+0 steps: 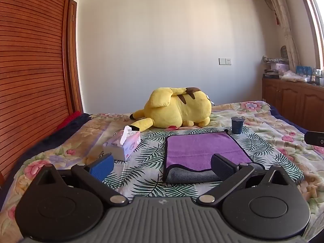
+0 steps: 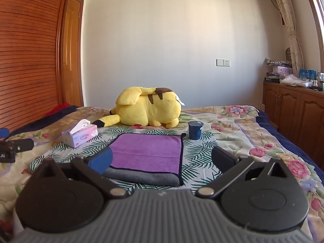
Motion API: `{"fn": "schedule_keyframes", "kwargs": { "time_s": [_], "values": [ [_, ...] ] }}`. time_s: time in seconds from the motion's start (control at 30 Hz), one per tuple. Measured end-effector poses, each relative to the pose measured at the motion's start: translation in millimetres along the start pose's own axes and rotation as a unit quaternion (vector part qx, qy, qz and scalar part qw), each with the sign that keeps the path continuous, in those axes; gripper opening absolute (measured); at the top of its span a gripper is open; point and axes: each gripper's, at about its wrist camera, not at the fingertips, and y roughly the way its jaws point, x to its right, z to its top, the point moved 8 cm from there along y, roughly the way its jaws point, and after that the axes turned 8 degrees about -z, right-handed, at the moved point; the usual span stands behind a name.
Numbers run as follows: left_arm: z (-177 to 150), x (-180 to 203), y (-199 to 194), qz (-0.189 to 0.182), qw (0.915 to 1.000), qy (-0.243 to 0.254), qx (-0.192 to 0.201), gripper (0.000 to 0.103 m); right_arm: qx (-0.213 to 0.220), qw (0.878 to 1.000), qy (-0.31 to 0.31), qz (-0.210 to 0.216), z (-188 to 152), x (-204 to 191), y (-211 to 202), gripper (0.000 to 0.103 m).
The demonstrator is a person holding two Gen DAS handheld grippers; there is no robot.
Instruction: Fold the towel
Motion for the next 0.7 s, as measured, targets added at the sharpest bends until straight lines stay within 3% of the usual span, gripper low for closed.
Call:
{"fn": "schedule_keyframes", "kwargs": {
  "time_s": [0.7],
  "values": [
    [0.3,0.3,-0.2,-0.002,1.0000,-0.001,0.002,0.087,0.002,1.000,0.000,-0.004,1.0,6.2,-1.6,0.103]
  ]
}}
